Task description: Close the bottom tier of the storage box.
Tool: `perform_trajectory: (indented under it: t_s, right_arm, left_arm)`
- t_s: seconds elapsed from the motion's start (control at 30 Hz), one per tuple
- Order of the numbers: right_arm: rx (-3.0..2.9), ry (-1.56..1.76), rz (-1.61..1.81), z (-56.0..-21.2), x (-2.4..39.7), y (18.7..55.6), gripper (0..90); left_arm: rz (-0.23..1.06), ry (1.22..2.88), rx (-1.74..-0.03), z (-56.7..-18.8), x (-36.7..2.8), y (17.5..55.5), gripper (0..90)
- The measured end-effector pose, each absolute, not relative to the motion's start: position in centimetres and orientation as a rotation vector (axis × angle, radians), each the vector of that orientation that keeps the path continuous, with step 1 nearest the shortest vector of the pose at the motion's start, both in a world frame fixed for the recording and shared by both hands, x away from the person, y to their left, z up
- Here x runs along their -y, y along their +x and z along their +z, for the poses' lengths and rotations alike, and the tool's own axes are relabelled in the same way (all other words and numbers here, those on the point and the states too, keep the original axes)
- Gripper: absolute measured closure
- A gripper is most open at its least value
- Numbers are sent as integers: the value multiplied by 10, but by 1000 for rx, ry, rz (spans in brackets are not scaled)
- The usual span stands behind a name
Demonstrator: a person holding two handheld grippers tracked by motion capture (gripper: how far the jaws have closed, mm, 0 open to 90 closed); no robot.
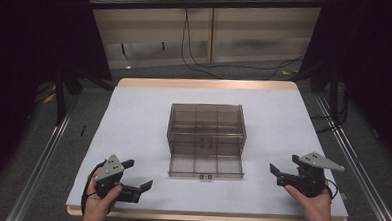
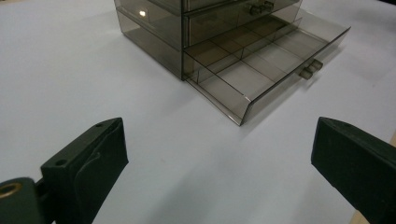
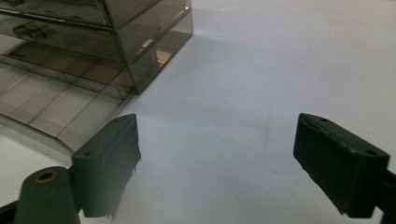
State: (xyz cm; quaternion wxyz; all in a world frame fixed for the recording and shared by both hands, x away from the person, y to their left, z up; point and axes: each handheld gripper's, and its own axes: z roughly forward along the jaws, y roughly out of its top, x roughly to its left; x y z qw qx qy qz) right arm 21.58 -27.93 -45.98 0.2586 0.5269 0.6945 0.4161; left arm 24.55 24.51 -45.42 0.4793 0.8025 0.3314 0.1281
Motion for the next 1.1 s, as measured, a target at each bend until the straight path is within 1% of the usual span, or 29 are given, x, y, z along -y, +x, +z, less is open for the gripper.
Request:
perform_trajectory:
  t_s: [0.17,0.33,0.4,0.6,0.67,1.1]
  right_arm:
    - [-1926,1445,1183,-461,271,216,180]
    - [-1945,1417,1191,-460,268,214,234]
    - [-1940,1435,1181,-459,269,213,239]
    - [-1921,1455,1214,-457,272,212,265]
    - [-1930,1457,1217,-457,272,212,272]
    - [-1988,1422,1215,-458,269,213,289]
  left_arm:
    - [328,1963,-811,-455,-244,248,40]
    - [340,1969,-798,-455,-242,247,41]
    - [328,1968,-796,-455,-240,247,42]
    - [367,2008,-741,-452,-231,245,62]
    - [358,2012,-736,-452,-227,244,72]
    - [323,2059,-672,-452,-205,239,64]
